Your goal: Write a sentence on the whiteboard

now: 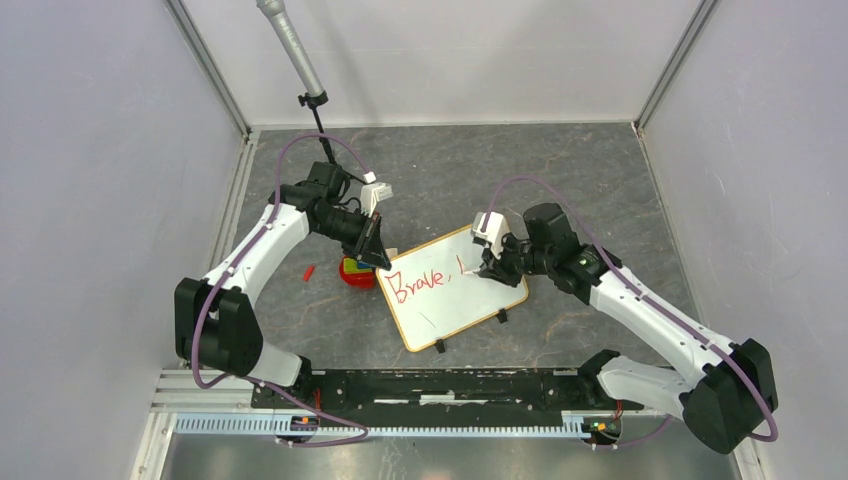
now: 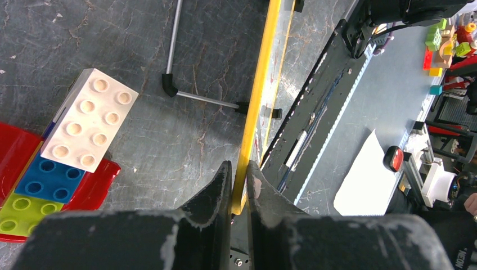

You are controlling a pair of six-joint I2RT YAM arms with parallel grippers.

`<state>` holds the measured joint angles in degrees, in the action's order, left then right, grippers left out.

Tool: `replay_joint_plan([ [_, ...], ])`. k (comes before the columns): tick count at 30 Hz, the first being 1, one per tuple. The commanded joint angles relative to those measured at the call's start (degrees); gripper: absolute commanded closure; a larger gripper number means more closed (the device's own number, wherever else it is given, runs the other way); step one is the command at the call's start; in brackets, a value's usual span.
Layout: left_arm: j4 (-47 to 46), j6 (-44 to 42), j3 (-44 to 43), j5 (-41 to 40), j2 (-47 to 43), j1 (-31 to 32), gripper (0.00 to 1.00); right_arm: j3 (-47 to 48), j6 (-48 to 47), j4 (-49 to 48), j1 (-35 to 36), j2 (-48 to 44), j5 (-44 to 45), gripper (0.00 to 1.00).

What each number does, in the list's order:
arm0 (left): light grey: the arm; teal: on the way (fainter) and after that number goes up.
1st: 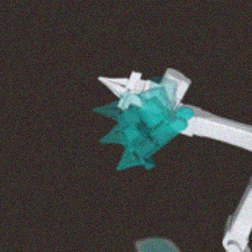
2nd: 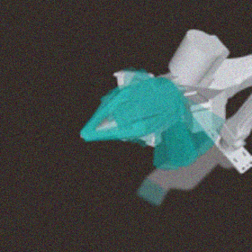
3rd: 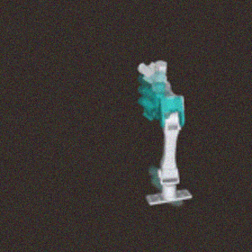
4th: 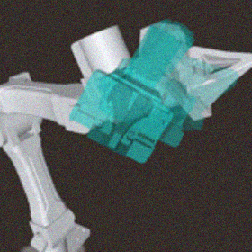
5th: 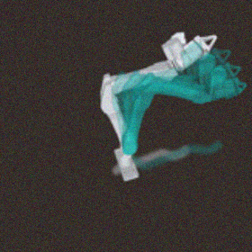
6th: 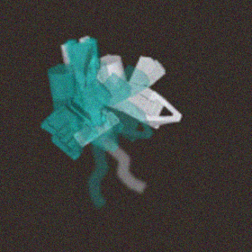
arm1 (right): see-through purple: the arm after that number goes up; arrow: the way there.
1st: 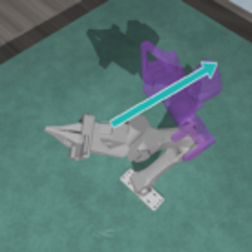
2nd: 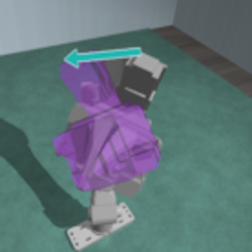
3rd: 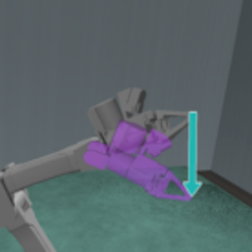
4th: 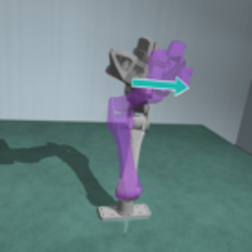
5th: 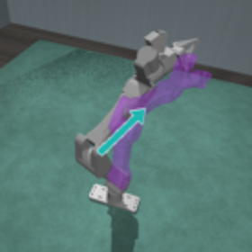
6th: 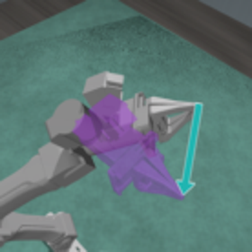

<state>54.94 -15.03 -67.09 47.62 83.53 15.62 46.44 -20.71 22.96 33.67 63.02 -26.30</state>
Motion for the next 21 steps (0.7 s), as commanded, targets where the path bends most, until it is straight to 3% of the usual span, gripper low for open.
replay_joint_plan([
  [1,-0.3,0.3,-0.1,-1.2,-0.7,0.0,0.98,-1.3,-0.8,0.1,0.3,-0.5,1.3,1.00],
  [21,-0.3,0.2,0.1,-1.2,-0.7,0.0,0.98,5.3,-0.7,-1.1,0.3,1.6,4.5,1.00],
])
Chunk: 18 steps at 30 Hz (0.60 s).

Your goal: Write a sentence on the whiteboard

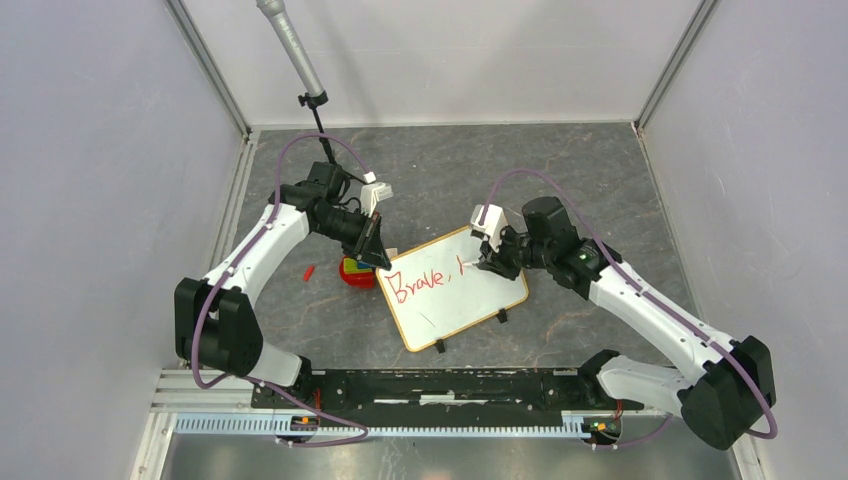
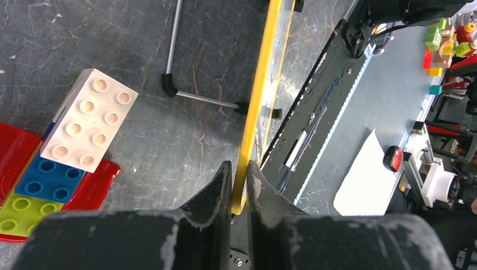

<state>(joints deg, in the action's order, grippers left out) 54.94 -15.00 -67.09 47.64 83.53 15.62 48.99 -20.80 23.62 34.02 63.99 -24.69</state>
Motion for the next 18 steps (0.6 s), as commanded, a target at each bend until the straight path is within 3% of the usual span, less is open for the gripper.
replay_joint_plan([
  [1,-0.3,0.2,0.1,-1.2,-0.6,0.0,0.98,2.8,-0.7,-1.7,0.0,0.7,3.2,1.00],
  [18,-0.3,0.4,-0.1,-1.2,-0.5,0.0,0.98,0.8,-2.8,0.3,-0.6,-1.1,4.1,1.00],
])
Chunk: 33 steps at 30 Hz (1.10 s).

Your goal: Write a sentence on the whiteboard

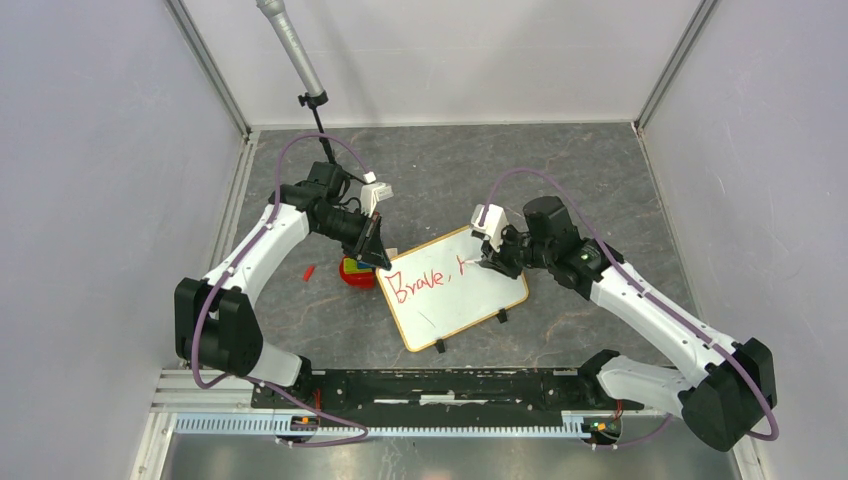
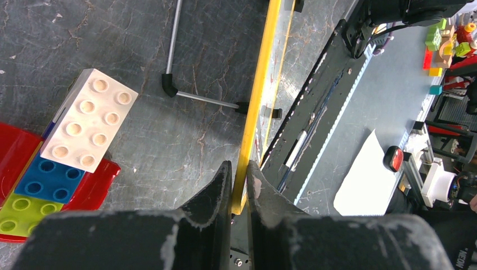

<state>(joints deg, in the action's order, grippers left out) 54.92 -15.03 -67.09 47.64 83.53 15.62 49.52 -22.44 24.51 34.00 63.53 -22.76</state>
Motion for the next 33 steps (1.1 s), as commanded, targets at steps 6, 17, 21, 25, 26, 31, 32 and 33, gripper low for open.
replay_joint_plan([
  [6,-0.2,0.4,-0.1,-1.2,-0.6,0.0,0.98,-1.0,0.1,-0.7,-0.4,-0.4,-0.3,1.00],
  [17,-0.2,0.5,-0.1,-1.2,-0.5,0.0,0.97,-1.3,0.8,-1.6,1.0,0.0,-1.0,1.00],
  [21,-0.2,0.5,-0.2,-1.2,-0.6,0.0,0.98,-1.2,0.9,-1.8,1.4,0.4,-0.9,1.00],
  [25,-0.2,0.5,-0.1,-1.2,-0.6,0.0,0.98,-1.2,0.6,-1.6,1.5,0.4,-0.1,1.00],
  [26,-0.2,0.5,-0.1,-1.3,-0.6,0.0,0.98,-1.3,0.5,-1.5,1.6,0.3,0.2,1.00],
  [31,-0.2,0.5,0.0,-1.3,-0.6,0.0,0.97,-2.0,-1.0,0.0,1.5,-0.5,2.2,1.00],
  [32,-0.2,0.5,0.0,-1.4,-0.6,0.0,0.98,-2.2,-1.3,0.4,1.5,-0.8,2.6,1.00],
  [33,-0.2,0.5,0.0,-1.4,-0.6,0.0,0.98,-2.6,-1.6,0.7,1.5,-1.1,2.9,1.00],
])
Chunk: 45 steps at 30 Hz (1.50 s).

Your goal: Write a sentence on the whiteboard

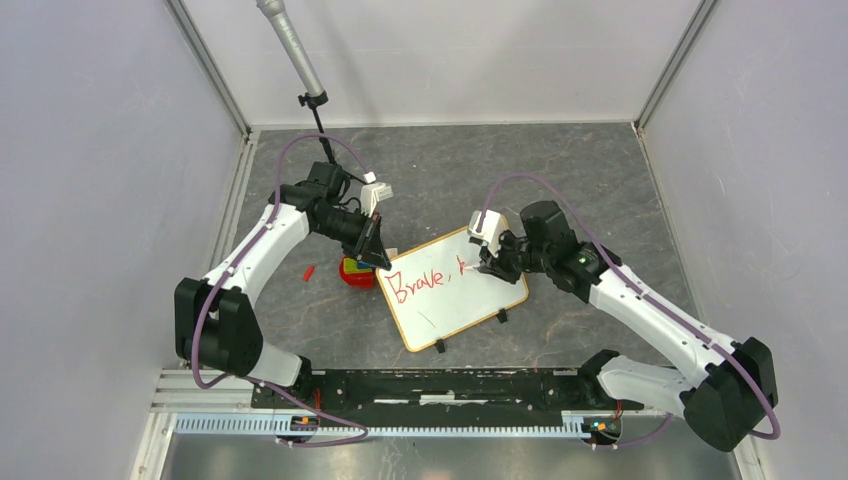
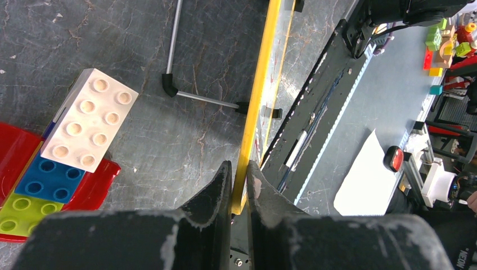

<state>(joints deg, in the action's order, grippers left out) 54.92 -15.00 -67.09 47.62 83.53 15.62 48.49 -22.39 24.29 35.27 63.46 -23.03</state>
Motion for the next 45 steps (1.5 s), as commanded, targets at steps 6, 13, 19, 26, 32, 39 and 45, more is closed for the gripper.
replay_joint_plan([
  [6,-0.2,0.6,-0.1,-1.3,-0.6,0.0,0.98,-1.8,-2.5,2.4,-1.0,-1.9,4.5,1.00],
  [13,-0.2,0.6,-0.3,-1.0,-0.3,0.0,0.98,1.5,-3.2,4.2,-1.4,-2.8,-0.6,1.00],
  [19,-0.2,0.6,-0.4,-1.1,-0.2,0.3,0.98,2.2,-2.7,3.0,-1.4,-2.5,-2.6,1.00],
  [26,-0.2,0.7,-0.2,-1.4,-0.6,0.3,0.97,1.6,-1.0,-0.1,-1.4,-1.0,-0.3,1.00],
  [32,-0.2,0.6,-0.1,-1.5,-0.6,0.3,0.98,1.3,-1.0,-0.2,-1.4,-0.6,3.2,1.00],
  [39,-0.2,0.6,-0.2,-1.5,-0.5,0.3,0.98,1.2,-2.9,2.2,-2.3,-2.0,7.2,1.00],
  [45,-0.2,0.6,-0.2,-1.4,-0.4,0.3,0.98,2.5,-2.8,2.1,-3.1,-2.2,8.2,1.00],
])
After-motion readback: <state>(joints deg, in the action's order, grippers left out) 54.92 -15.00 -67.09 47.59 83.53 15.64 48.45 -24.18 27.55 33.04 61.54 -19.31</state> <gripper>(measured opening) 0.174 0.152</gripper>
